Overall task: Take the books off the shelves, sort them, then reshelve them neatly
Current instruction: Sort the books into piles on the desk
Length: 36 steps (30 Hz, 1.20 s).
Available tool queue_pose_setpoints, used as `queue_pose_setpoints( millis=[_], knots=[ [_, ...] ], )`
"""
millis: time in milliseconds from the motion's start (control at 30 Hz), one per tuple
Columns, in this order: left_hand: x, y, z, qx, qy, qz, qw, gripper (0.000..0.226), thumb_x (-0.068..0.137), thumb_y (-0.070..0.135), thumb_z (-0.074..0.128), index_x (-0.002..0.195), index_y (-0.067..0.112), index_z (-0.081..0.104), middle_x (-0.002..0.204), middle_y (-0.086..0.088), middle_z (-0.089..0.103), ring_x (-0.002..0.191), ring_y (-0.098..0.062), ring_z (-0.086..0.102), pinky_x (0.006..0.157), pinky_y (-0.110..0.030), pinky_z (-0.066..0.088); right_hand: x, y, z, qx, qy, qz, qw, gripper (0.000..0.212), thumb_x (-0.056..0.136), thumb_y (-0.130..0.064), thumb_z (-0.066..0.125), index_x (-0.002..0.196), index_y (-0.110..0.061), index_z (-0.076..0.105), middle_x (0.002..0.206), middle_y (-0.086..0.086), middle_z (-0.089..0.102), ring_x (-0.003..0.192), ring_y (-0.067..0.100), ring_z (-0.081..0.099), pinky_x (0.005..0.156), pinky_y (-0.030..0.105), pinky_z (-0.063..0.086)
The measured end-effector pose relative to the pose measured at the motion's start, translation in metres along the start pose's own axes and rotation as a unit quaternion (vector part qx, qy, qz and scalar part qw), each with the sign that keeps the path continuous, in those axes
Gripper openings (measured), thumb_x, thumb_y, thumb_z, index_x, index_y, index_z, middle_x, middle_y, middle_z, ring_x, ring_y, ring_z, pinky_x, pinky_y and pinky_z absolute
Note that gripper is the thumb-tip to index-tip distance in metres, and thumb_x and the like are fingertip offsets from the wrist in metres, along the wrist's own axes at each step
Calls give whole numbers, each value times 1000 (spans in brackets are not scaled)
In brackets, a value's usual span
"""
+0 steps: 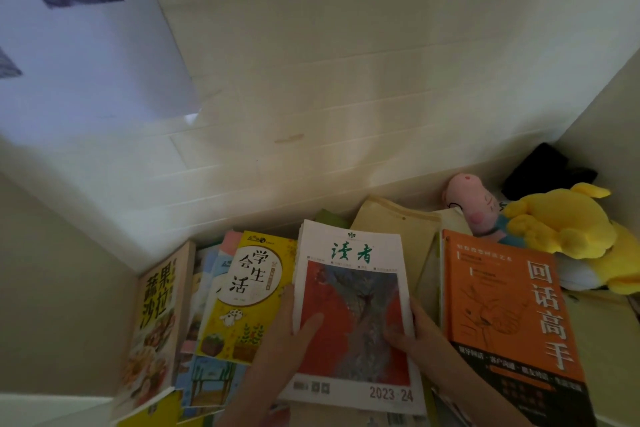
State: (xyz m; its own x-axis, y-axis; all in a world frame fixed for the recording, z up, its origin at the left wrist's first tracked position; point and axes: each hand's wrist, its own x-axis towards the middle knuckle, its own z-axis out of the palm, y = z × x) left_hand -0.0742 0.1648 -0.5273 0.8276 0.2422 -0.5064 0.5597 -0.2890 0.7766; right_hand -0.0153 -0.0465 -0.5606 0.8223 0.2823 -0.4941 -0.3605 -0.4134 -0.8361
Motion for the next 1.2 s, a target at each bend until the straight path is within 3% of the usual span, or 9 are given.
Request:
queue_pose_setpoints(
  millis=[133,300,400,567,633,733,867,1033,1200],
  knots=[
    [4,-9,-5,-19,3,30,999,93,73,66,59,137,58,-7,154,9,22,133,-22,41,102,-45,45,1,-3,-3,-96,47,-90,990,104,71,-57,73,148,-49,4,154,-14,20,144,14,20,116,50,26],
    [-1,-13,-2,4,0,44,999,83,92,30,58,148,37,-3,142,16,26,123,-9,44,102,-30,45,3,4,8,-132,-37,-51,989,104,81,-32,73,147,-41,-7,156,-8,-19,146,16,6,112,26,24],
    [-3,-14,-24,-21,52,32,998,69,95,28,53,151,31,12,142,13,32,127,-12,42,99,-27,42,4,6,11,-152,8,-73,986,105,80,-33,74,147,-39,-6,158,-7,-17,146,13,2,115,30,17],
    [1,-37,-82,37,199,33,979,54,95,22,54,145,21,33,150,-5,34,133,-24,40,102,-39,41,3,-14,18,-212,15,-116,970,98,76,-53,68,144,-39,-1,152,-18,-16,147,14,0,117,32,16],
    [3,-44,-94,27,181,9,983,56,95,22,54,146,18,31,148,-7,38,131,-25,43,100,-38,42,7,-19,24,-241,1,-109,964,104,71,-71,62,147,-34,1,152,-18,-14,147,13,-8,118,33,6],
    [9,-45,-101,20,162,-14,987,60,94,18,56,147,15,28,149,-8,37,133,-24,41,105,-40,40,9,-23,31,-364,22,-126,922,96,81,-69,51,140,-39,-19,152,-16,-25,141,10,-22,115,36,-12],
    [22,-43,-106,77,176,-40,981,61,91,23,62,144,10,35,140,-12,48,123,-28,50,100,-40,43,8,-25,41,-366,-10,-158,917,108,43,-104,10,133,-51,-17,145,-26,-27,139,4,-20,115,35,-16],
    [36,-51,-105,113,169,-38,978,80,79,34,75,145,19,33,142,-14,42,127,-32,43,100,-48,43,16,-18,42,-283,-30,-129,950,127,36,-106,22,146,-45,3,149,-25,-10,142,3,-9,118,36,-4],
    [44,-60,-107,63,170,-47,982,90,63,41,85,137,16,42,130,-13,52,109,-29,57,87,-46,54,19,-2,44,-320,-31,-158,934,124,42,-106,16,141,-37,-12,153,-19,-17,140,0,-19,111,23,-15]
  ],
)
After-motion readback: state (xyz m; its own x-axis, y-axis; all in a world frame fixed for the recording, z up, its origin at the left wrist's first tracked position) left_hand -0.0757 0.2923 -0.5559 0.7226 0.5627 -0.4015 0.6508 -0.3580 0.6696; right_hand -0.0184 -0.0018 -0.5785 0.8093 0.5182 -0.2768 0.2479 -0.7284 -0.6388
